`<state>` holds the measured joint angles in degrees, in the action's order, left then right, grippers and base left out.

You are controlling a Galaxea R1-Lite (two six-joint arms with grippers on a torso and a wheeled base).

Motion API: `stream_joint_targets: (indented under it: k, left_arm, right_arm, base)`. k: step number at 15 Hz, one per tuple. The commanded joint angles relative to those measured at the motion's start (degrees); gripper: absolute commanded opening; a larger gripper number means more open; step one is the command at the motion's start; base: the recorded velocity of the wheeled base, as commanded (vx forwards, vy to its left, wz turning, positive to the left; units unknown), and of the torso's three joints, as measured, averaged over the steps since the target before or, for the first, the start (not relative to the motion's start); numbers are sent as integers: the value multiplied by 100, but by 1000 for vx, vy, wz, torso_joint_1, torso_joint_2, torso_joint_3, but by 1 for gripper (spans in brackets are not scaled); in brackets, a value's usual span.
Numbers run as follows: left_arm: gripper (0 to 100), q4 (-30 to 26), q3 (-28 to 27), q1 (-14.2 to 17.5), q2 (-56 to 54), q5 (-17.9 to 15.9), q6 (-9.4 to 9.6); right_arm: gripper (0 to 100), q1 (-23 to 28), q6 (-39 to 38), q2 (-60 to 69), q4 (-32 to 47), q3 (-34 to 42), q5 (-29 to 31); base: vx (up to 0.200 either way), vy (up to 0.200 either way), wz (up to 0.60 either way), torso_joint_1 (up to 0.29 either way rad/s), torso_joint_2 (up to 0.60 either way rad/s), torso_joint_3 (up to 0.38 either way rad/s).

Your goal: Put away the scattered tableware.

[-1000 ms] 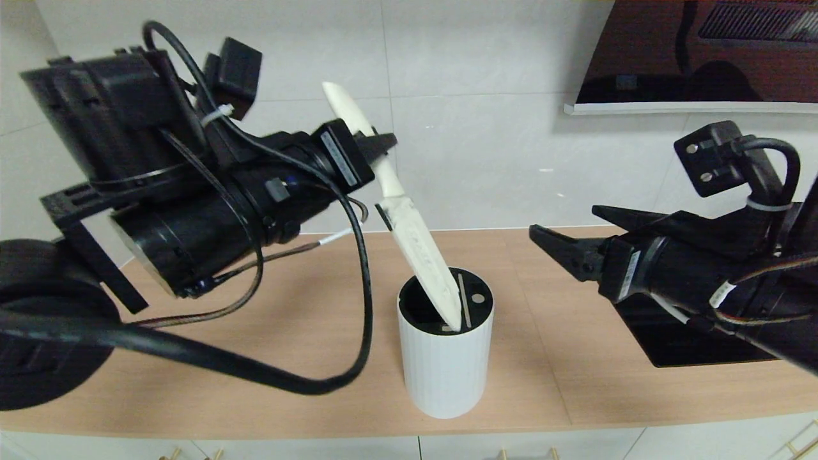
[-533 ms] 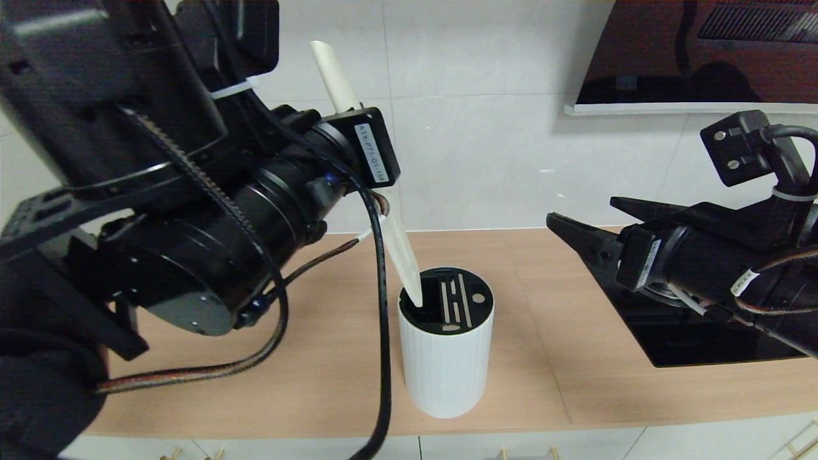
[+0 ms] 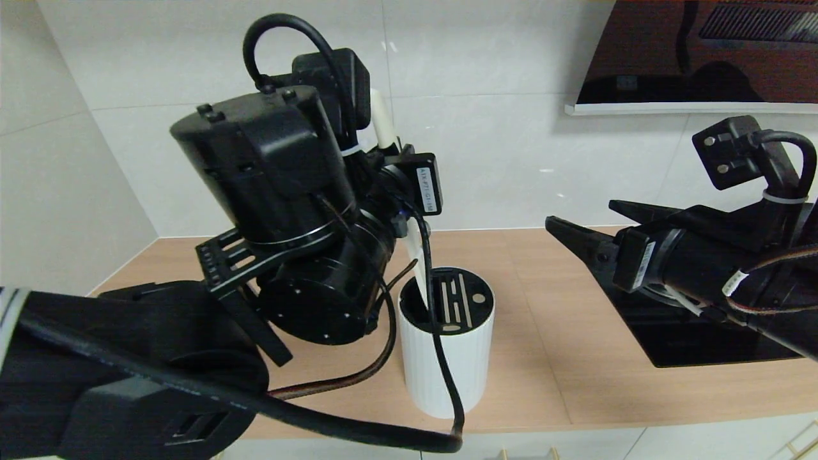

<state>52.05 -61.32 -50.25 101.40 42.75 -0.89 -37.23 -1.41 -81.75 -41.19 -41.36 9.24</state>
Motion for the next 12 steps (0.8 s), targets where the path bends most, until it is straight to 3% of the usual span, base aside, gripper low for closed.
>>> stream_joint_targets:
  k: [1, 12]
  left_arm:
    - [0, 77, -3, 33, 310, -4, 1]
    - [0, 472, -3, 182, 644, -21, 98]
  right_arm:
    - [100, -4, 1, -52, -3, 5, -1]
    - [100, -4, 1, -60, -3, 14, -1]
  base:
    - [0, 0, 0, 0, 0, 0]
    - [0, 0, 0, 0, 0, 0]
